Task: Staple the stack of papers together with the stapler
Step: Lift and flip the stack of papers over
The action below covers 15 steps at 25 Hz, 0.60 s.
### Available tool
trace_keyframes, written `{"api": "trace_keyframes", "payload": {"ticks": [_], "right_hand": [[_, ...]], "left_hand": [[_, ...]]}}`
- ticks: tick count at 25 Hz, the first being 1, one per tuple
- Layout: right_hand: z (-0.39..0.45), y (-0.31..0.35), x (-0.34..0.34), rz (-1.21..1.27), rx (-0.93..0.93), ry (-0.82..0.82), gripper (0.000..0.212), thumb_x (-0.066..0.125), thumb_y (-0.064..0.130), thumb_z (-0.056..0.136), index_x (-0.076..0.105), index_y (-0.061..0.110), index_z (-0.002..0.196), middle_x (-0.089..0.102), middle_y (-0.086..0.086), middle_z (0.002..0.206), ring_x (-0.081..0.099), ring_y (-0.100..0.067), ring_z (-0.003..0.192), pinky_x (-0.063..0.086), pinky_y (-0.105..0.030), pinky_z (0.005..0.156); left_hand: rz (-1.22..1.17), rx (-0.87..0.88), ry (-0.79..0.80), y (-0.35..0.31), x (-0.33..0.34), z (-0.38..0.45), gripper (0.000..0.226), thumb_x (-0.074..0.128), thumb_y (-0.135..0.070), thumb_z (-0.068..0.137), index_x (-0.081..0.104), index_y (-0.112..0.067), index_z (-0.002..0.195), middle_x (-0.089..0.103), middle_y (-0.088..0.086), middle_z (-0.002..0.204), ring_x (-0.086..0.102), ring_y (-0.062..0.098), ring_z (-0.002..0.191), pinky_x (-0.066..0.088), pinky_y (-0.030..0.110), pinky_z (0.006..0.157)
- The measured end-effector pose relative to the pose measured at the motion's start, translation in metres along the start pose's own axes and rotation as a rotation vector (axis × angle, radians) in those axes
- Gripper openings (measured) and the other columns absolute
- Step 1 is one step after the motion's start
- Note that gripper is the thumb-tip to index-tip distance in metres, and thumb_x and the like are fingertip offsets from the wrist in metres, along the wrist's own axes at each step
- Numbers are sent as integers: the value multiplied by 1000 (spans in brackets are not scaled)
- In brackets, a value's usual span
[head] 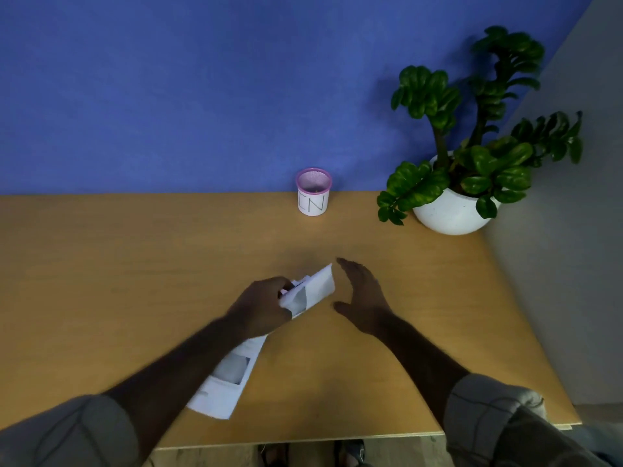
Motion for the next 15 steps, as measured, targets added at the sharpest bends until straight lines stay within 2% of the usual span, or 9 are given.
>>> {"api": "trace_keyframes", "payload": {"ticks": [2, 3, 4, 5, 6, 7, 10, 12, 15], "right_hand": [[6, 27, -5, 116, -84, -1, 88, 84, 19, 71, 39, 19, 146, 46, -4, 147, 41, -15, 132, 29, -23, 106], [9, 38, -7, 207, -80, 16, 74, 83, 17, 72, 50, 16, 139, 55, -6, 140, 50, -13, 122, 35, -20, 102], [12, 48, -6, 307, -51, 54, 55, 81, 15, 76, 62, 11, 127, 64, -9, 128, 59, -16, 112, 44, -24, 97], [15, 58, -4, 417, -21, 106, 36, 78, 13, 79, 70, 6, 114, 71, -12, 116, 66, -22, 102, 51, -35, 92], [15, 66, -1, 518, -4, 152, 25, 75, 11, 82, 73, 3, 105, 74, -14, 107, 69, -28, 97, 55, -44, 88], [15, 74, 2, 611, 4, 190, 21, 74, 9, 84, 74, 0, 102, 74, -16, 104, 71, -30, 94, 57, -46, 84], [10, 88, 10, 837, 47, 275, 23, 69, 6, 87, 70, -4, 107, 73, -16, 107, 72, -28, 92, 60, -38, 78], [5, 86, 20, 942, 120, 321, 25, 68, 7, 88, 68, -3, 110, 72, -16, 109, 71, -30, 94, 59, -44, 82], [-6, 68, 49, 1019, 265, 394, 31, 70, 12, 87, 66, -5, 112, 71, -19, 112, 68, -35, 101, 56, -51, 88]], "left_hand": [[68, 72, 128, -13, -26, -5, 46, 72, -14, 72, 66, -22, 117, 65, -8, 101, 60, 11, 90, 37, 6, 60], [92, 87, 160, -17, -41, -8, 45, 73, -17, 70, 67, -22, 115, 66, -8, 100, 62, 12, 90, 41, 10, 63], [85, 91, 173, -19, -59, -11, 44, 72, -21, 67, 68, -20, 111, 69, -7, 99, 66, 14, 91, 48, 18, 68], [72, 90, 176, -20, -78, -12, 43, 71, -25, 64, 69, -19, 107, 72, -4, 100, 69, 15, 93, 54, 28, 75], [70, 95, 183, -20, -96, -12, 41, 71, -27, 65, 70, -19, 104, 74, -2, 101, 70, 15, 94, 56, 34, 82], [99, 97, 205, -19, -113, -13, 33, 73, -26, 69, 70, -20, 102, 74, -3, 100, 69, 12, 93, 56, 37, 85], [259, 49, 281, -10, -162, -14, 19, 77, -24, 84, 69, -25, 101, 73, -8, 96, 69, 7, 87, 56, 29, 78], [349, -16, 281, 0, -185, -9, 19, 77, -30, 85, 68, -26, 102, 73, -7, 94, 68, 7, 85, 52, 22, 71], [421, -19, 209, 13, -181, 9, 19, 76, -29, 85, 71, -23, 102, 69, -7, 90, 64, 10, 82, 48, 26, 71]]}}
Point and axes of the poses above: each hand's wrist, its own z-axis towards the middle knuckle, its own x-axis out of the palm, y = z × x, the point moved 9 cm from there along z, towards the middle knuckle
